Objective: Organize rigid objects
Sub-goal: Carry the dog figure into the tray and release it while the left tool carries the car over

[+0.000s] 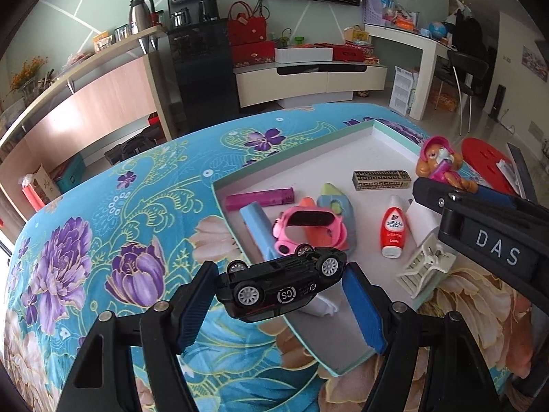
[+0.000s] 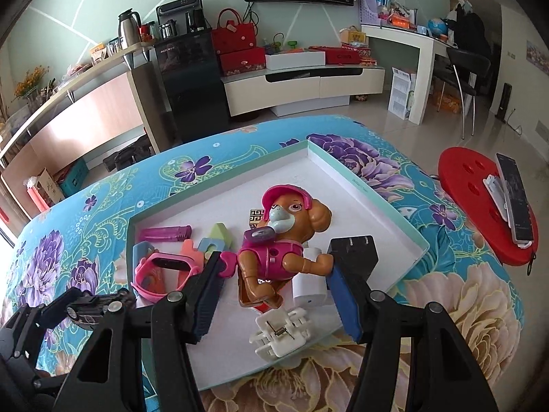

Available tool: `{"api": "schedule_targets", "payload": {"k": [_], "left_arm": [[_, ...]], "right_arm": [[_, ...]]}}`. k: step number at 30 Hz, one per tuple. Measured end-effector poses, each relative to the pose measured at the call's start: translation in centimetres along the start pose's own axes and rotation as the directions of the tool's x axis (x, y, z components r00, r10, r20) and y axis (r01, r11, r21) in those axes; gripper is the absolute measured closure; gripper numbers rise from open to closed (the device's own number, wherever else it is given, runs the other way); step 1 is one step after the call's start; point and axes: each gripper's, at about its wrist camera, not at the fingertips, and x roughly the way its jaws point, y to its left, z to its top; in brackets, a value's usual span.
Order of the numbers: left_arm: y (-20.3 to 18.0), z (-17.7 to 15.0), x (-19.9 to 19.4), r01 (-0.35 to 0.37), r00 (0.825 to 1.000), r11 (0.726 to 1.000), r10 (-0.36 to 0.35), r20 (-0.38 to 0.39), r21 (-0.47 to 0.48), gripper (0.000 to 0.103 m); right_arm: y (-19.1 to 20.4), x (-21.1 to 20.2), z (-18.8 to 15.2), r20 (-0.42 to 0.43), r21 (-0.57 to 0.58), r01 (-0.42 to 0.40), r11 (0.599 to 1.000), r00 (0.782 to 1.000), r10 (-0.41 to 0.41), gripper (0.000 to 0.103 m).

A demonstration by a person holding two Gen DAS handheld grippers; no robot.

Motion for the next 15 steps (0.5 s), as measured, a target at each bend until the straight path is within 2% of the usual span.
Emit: {"api": "schedule_targets", "payload": {"k": [6,15], "left_arm": [[-1.8,0.1,0.6,0.014,1.0,0.999,-0.014,-0.001,0.037,0.026],[-2.4,0.2,1.4,-0.002,1.0,0.999,0.001,0.007,0.048,0.026]], "right_arm": [[-0.6,0.1,0.0,-0.01,0.006,-0.001,1.0,1.0,0.001,0.041],[-0.4,1.0,-0.3,-0.046,-0.013,-0.009,1.0,0.999,0.009,0.041]]}}
